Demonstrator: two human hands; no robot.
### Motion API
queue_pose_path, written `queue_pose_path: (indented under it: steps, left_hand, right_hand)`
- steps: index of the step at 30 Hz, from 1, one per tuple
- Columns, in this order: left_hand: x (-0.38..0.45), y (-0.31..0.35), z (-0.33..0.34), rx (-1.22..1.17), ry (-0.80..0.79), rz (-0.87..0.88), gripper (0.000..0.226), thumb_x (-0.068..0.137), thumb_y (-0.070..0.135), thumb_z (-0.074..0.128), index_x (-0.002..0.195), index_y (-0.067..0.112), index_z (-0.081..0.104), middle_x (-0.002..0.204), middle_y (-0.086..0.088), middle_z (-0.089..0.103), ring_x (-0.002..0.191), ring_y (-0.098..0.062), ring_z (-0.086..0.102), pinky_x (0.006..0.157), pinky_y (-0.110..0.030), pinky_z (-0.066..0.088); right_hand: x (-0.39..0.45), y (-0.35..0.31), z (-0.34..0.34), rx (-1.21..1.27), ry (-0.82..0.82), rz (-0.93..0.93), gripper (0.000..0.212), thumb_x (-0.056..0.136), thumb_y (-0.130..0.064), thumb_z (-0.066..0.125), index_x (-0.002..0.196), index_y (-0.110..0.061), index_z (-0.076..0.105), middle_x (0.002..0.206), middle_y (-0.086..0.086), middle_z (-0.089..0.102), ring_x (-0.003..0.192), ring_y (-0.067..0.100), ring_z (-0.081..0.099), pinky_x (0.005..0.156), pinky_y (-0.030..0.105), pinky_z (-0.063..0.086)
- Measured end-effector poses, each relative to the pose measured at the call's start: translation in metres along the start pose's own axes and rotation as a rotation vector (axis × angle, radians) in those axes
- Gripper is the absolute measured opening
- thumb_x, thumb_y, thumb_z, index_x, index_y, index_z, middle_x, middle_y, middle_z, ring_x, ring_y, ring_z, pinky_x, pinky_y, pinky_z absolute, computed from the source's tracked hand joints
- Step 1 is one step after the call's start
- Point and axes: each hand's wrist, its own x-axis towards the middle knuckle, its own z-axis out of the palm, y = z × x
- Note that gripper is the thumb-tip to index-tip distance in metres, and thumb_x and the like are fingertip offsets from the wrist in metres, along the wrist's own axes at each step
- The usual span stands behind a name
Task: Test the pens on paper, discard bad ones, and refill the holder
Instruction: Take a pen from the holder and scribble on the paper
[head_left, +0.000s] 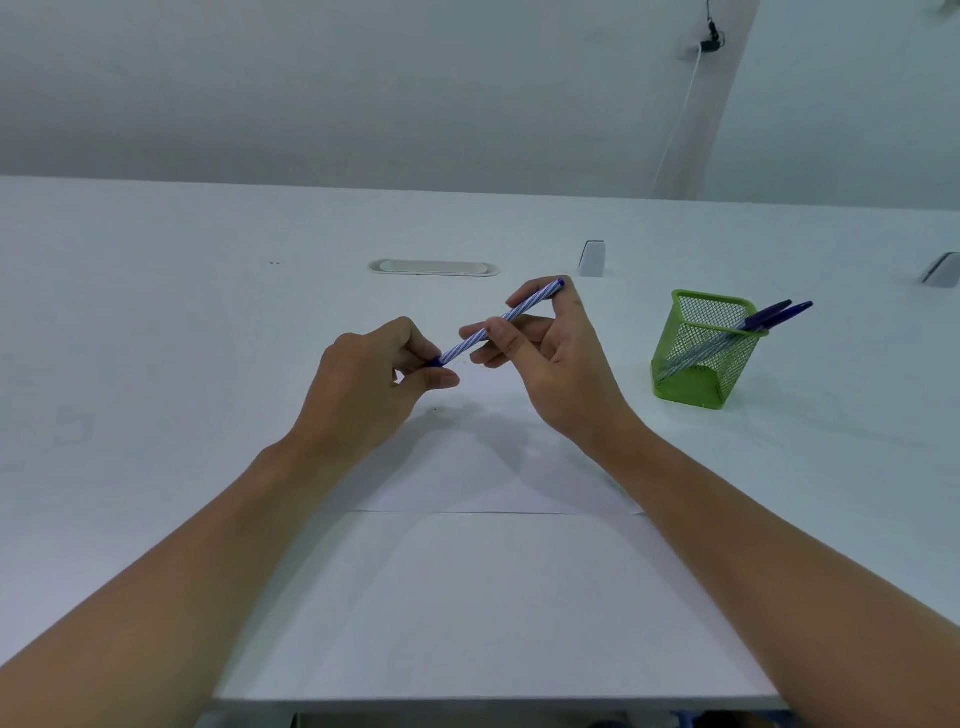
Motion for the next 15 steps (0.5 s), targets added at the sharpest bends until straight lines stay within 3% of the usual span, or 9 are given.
queue_pose_path:
  steps: [7, 11, 15]
  left_hand:
    - [-0.0011, -0.0002, 0.0021, 0.028, 0.006, 0.024, 0.022, 0.081, 0.033, 0.087, 0.088, 0.021, 0.070, 0.080, 0.015, 0.078, 0.072, 0.002, 0.064, 0.069, -0.015, 0.043]
    - [-0.0032, -0.0001, 0.0061, 0.053, 0.016, 0.064, 0.020, 0.084, 0.028, 0.087, 0.088, 0.020, 0.069, 0.076, 0.024, 0.073, 0.073, 0.003, 0.066, 0.069, -0.009, 0.042]
    - [-0.0036, 0.0007, 0.0082, 0.058, 0.034, 0.087, 0.020, 0.085, 0.029, 0.085, 0.090, 0.018, 0.069, 0.082, 0.016, 0.079, 0.070, 0.000, 0.067, 0.069, -0.014, 0.044]
  right_hand:
    - [-0.0008, 0.0036, 0.0007, -0.013, -0.025, 0.021, 0.018, 0.107, -0.008, 0.058, 0.105, -0.018, 0.044, 0.102, 0.013, 0.081, 0.083, 0.034, 0.077, 0.083, 0.033, 0.059]
    - [-0.0008, 0.0070, -0.0007, -0.054, -0.041, 0.029, 0.015, 0.107, -0.012, 0.060, 0.105, -0.015, 0.045, 0.101, 0.010, 0.082, 0.084, 0.031, 0.078, 0.089, 0.045, 0.061]
    - [-0.0003, 0.0071, -0.0017, -0.085, -0.036, 0.025, 0.016, 0.106, -0.014, 0.061, 0.104, -0.018, 0.046, 0.100, 0.009, 0.082, 0.083, 0.030, 0.079, 0.094, 0.057, 0.058]
